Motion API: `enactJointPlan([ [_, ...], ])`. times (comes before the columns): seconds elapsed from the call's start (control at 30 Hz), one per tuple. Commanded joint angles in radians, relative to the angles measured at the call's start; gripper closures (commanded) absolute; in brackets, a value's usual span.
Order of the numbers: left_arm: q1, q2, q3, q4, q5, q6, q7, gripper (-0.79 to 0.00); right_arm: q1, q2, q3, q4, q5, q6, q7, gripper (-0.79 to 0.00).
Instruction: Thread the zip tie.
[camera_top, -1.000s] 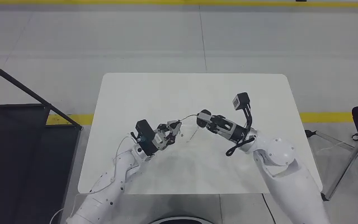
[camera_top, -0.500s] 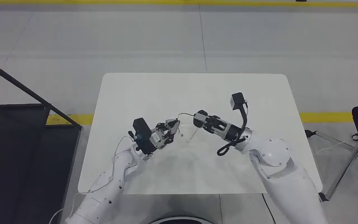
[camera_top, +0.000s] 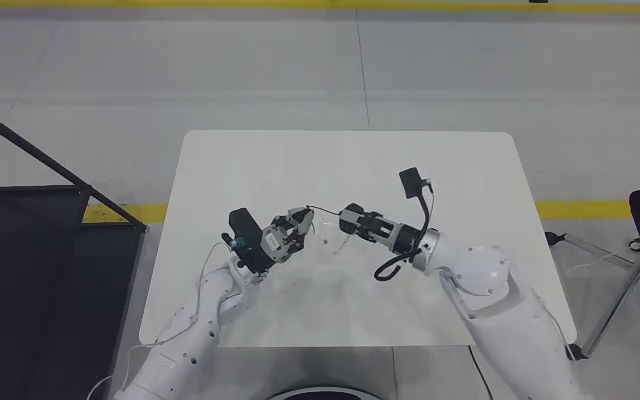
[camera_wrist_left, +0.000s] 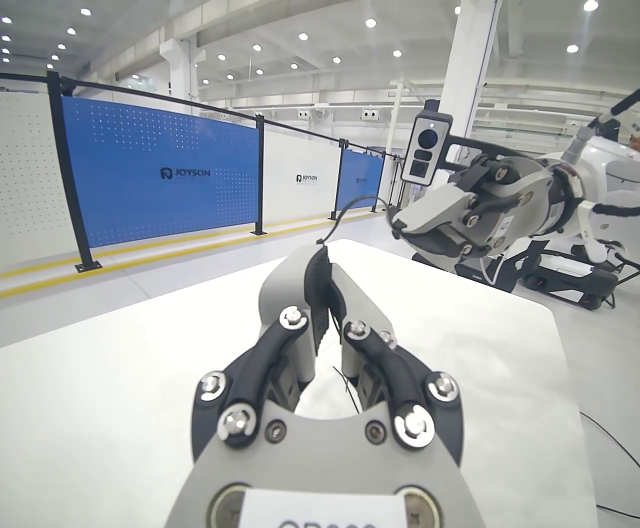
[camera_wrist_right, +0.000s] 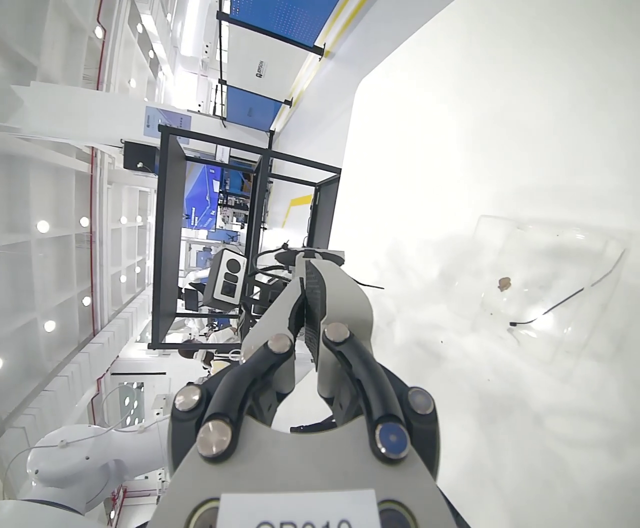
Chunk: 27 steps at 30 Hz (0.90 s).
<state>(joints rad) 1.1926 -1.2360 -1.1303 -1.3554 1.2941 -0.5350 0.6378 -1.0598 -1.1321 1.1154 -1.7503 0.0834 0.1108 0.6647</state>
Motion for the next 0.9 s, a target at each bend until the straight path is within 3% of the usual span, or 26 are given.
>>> enactJointPlan([
  [0.0, 0.001, 0.0, -0.001, -0.001, 0.001, 0.007, 0.004, 0.0, 0.003, 0.0, -0.007, -0.001, -0.018, 0.015, 0.001, 0.0],
  [0.33, 0.011, -0.001, -0.008, -0.006, 0.008, 0.017, 0.021, 0.0, 0.025, -0.007, -0.043, -0.003, -0.085, 0.091, -0.013, 0.0],
  [0.87, 0.018, -0.005, -0.016, -0.008, 0.023, 0.062, 0.048, 0.0, 0.049, -0.02, -0.042, 0.015, -0.044, 0.173, -0.028, 0.0],
])
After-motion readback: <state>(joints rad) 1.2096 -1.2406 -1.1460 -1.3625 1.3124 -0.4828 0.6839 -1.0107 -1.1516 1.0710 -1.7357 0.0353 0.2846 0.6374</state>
